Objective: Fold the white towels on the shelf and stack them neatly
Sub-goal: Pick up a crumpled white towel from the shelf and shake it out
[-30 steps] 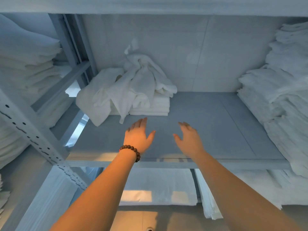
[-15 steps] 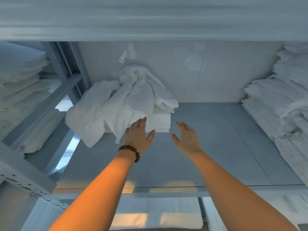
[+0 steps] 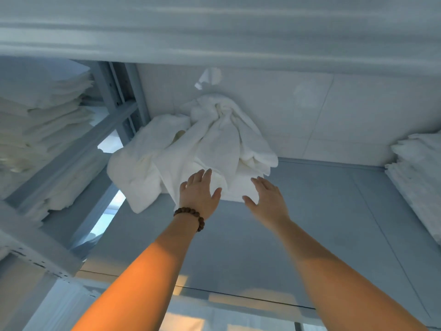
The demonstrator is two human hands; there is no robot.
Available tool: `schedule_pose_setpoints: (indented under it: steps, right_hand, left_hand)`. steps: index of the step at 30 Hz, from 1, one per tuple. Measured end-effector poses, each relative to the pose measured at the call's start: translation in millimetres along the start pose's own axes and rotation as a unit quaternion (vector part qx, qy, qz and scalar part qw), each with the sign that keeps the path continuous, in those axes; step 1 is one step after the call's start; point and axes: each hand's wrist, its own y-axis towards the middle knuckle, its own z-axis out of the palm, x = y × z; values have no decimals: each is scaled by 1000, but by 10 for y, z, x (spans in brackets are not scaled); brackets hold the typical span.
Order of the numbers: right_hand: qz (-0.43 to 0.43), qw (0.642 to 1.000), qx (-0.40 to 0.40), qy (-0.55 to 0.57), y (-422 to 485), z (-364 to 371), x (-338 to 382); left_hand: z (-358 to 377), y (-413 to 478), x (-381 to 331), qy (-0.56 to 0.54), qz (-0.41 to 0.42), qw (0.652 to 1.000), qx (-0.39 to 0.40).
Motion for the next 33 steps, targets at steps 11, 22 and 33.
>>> schedule_pose_setpoints:
  steps: [11, 22, 33]
  right_hand:
    - [-72, 991, -93, -58, 824, 558, 214]
    - [-37, 969, -239, 37, 793, 24, 65]
    - [5, 940, -341, 14, 205, -980, -374]
  left_hand:
    - [225, 812, 367, 110, 21, 991, -66]
    - [-185, 882, -69, 33, 81, 976, -200]
    - [-635, 537, -1021, -38, 175, 962, -206]
